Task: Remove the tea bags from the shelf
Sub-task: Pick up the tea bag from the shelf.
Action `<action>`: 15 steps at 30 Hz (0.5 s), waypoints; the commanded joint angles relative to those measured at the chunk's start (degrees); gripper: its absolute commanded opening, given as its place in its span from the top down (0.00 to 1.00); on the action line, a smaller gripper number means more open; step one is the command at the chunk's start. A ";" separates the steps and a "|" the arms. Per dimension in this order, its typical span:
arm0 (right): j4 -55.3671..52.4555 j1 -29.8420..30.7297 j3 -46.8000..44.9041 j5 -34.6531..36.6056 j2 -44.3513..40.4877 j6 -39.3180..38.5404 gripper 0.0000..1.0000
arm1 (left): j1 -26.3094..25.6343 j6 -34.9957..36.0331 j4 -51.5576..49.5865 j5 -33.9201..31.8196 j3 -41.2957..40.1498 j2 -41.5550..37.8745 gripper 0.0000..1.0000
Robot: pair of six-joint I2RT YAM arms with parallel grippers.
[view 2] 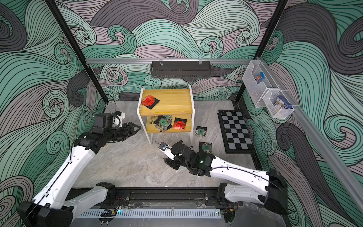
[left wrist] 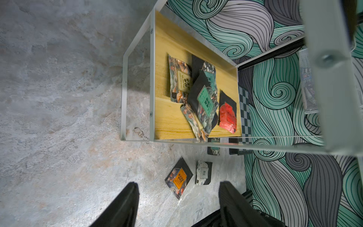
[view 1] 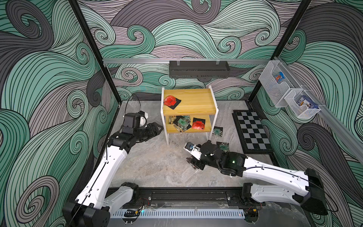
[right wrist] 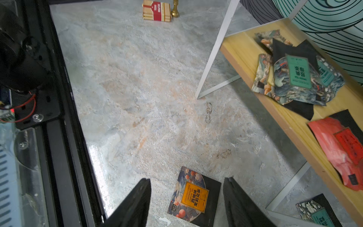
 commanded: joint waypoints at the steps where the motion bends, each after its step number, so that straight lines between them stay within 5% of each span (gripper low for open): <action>1: -2.76 -0.03 4.21 -1.72 -1.17 -1.78 0.33 | -0.28 -0.66 -1.96 0.25 3.63 0.09 0.32; 15: -9.72 -9.39 24.58 -11.70 3.82 -2.97 0.23 | -0.29 -1.19 -3.31 -0.46 13.36 1.82 0.32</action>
